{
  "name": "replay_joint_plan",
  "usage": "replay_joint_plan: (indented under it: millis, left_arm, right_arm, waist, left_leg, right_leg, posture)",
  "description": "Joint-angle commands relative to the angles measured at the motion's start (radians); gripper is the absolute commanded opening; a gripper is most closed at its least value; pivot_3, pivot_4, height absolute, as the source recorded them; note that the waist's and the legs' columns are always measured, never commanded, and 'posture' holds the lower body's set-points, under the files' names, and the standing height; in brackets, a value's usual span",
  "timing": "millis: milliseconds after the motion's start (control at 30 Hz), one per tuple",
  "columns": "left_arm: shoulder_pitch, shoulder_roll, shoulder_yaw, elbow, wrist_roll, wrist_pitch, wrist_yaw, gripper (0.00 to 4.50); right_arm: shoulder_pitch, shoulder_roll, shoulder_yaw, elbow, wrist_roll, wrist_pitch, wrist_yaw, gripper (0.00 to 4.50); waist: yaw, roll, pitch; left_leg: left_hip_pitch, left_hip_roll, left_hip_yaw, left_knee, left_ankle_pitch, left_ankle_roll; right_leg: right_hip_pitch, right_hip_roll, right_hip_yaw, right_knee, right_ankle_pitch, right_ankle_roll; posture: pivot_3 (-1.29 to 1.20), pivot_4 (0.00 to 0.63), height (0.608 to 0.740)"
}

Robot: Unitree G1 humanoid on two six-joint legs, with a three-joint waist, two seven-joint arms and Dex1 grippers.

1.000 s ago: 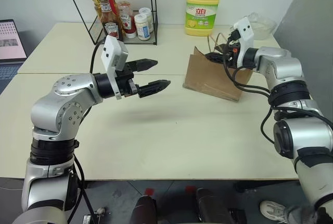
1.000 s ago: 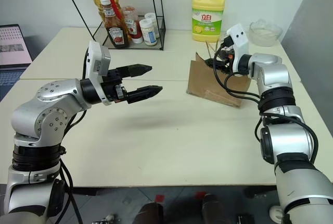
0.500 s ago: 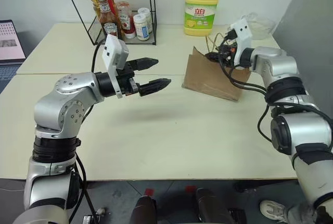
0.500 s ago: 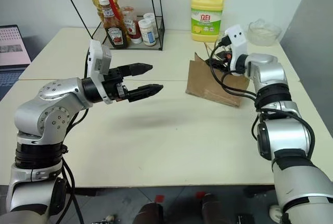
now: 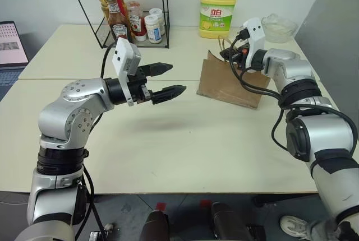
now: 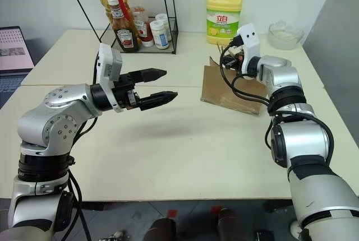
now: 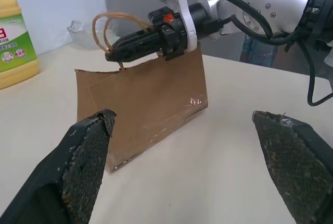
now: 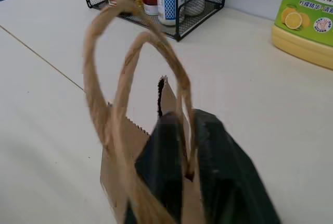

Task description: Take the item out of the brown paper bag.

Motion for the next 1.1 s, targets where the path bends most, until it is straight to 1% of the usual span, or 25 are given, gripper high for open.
replay_joint_plan:
  millis: [33, 300, 533, 767, 1100]
  left_arm:
    - [-0.004, 0.012, 0.026, -0.041, -0.008, -0.007, 0.005, 4.5]
    - [0.001, 0.011, 0.026, -0.046, -0.01, -0.009, 0.008, 4.5]
    - [0.051, 0.025, 0.06, -0.101, -0.047, 0.021, 0.018, 4.5]
    - [0.185, 0.058, 0.162, -0.239, -0.132, 0.102, 0.085, 4.5]
    - [0.428, 0.057, 0.358, -0.455, -0.255, 0.192, 0.296, 4.5]
  right_arm:
    - [-0.041, -0.007, -0.023, -0.025, 0.015, -0.02, 0.018, 0.02]
    - [-0.036, -0.008, -0.034, -0.047, 0.027, -0.011, 0.053, 0.02]
    - [-0.06, 0.009, -0.063, -0.121, 0.091, 0.014, 0.164, 0.02]
    - [-0.048, 0.082, -0.018, -0.229, 0.113, 0.076, 0.241, 0.02]
    - [-0.033, 0.181, 0.043, -0.289, 0.113, 0.107, 0.329, 0.02]
  waist:
    - [0.0, 0.0, 0.0]
    - [0.0, 0.0, 0.0]
    - [-0.004, 0.002, 0.001]
    - [-0.022, 0.004, 0.002]
    - [-0.021, 0.004, 0.002]
  left_leg:
    - [0.0, 0.0, 0.0, 0.0, 0.0, 0.0]
    - [0.0, 0.0, 0.0, 0.0, 0.0, 0.0]
    - [0.0, 0.0, 0.0, 0.0, 0.0, 0.0]
    - [0.0, 0.001, 0.0, -0.001, 0.0, 0.0]
    - [-0.001, 0.0, -0.002, 0.0, 0.0, 0.0]
  right_leg:
    - [0.0, 0.0, 0.0, 0.0, 0.0, 0.0]
    - [0.0, 0.0, 0.0, 0.0, 0.0, 0.0]
    - [0.0, 0.0, 0.0, 0.0, 0.0, 0.0]
    - [-0.001, 0.0, 0.0, 0.0, 0.0, 0.0]
    - [-0.001, 0.0, -0.001, 0.0, 0.0, 0.0]
  posture:
    - [0.0, 0.15, 0.74]
    - [0.0, 0.15, 0.74]
    - [0.0, 0.15, 0.74]
    - [0.0, 0.15, 0.74]
    - [0.0, 0.15, 0.74]
